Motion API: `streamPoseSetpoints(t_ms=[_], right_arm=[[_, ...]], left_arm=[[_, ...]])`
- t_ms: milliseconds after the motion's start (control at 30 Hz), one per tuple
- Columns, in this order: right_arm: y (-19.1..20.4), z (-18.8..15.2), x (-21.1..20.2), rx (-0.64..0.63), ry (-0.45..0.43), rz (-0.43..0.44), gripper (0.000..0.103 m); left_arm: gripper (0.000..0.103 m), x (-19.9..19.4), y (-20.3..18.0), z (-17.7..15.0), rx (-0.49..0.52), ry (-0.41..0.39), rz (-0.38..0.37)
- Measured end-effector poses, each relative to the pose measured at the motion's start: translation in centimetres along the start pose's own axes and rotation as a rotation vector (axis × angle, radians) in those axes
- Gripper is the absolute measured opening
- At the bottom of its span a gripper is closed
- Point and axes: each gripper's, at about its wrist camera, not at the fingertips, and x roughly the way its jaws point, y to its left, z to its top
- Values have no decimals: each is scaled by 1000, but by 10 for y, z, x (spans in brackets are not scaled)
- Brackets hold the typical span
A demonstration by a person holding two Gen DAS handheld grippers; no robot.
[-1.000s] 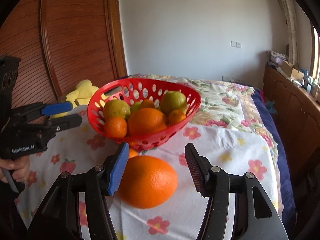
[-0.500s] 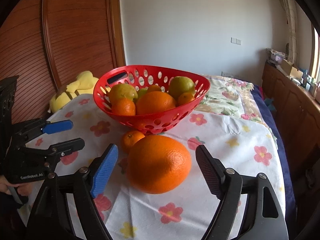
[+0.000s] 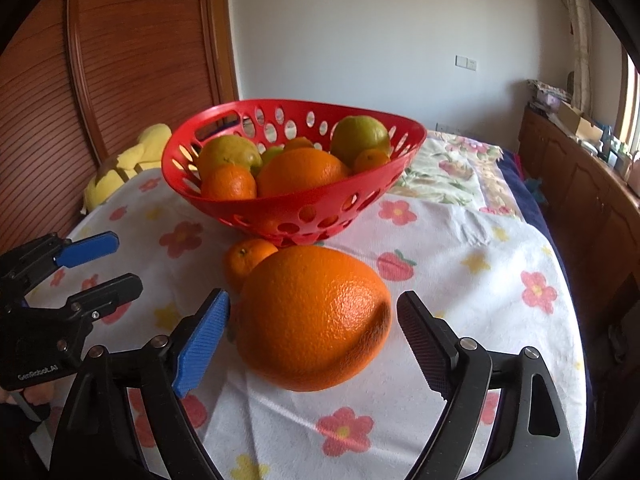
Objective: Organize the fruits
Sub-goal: 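Move the open right tool onto the large orange on the cloth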
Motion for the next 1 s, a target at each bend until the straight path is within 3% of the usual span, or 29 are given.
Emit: streamPoseSetpoints(t_ms=[1000], right_arm=[[-3, -10, 10, 3, 51, -3, 90]], left_arm=[[68, 7, -9, -1, 40, 31, 21]])
